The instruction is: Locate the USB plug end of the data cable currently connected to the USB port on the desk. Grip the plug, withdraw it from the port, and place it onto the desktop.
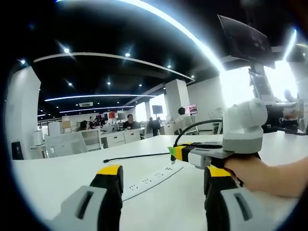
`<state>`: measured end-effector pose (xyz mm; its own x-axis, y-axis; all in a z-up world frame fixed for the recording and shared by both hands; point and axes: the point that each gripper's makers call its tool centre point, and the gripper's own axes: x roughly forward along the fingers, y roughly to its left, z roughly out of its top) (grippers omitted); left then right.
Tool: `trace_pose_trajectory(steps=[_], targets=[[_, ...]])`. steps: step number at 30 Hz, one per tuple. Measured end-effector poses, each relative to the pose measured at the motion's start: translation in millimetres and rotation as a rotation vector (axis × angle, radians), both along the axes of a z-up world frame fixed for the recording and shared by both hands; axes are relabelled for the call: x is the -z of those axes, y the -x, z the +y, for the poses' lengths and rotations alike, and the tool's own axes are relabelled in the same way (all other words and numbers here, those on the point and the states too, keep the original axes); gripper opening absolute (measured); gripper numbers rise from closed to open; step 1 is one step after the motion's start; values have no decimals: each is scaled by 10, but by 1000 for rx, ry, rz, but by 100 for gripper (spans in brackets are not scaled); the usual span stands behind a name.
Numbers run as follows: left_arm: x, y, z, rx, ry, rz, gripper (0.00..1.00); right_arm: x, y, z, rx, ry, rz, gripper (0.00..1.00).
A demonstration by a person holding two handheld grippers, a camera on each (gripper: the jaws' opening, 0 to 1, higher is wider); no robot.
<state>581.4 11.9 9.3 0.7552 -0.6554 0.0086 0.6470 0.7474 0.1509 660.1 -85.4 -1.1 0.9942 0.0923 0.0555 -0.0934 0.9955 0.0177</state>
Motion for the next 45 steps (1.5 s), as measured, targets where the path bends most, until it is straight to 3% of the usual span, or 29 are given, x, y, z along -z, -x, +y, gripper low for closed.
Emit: trace_pose_trajectory(steps=[12,23,32,39,41,45], targets=[[-29,226,101,-10,3,1,68,5,313,79,-24,-23,3,9],[-163,576,155,-7,0,-34,67,39,682,209,-51,-17,14,9],[-116,776,233,-20,20,-24,67,1,932,312,-69,-19,-2,9],[-135,869,250,-24,25,-28,67,119,1069,376,-64,-8,35,9],[-148,888,244,-23,25,-29,67,223,1088,408,-73,-2,78,9],[-155,940,226,-16,14,-43,66,316,1094,412,-67,12,105,9]])
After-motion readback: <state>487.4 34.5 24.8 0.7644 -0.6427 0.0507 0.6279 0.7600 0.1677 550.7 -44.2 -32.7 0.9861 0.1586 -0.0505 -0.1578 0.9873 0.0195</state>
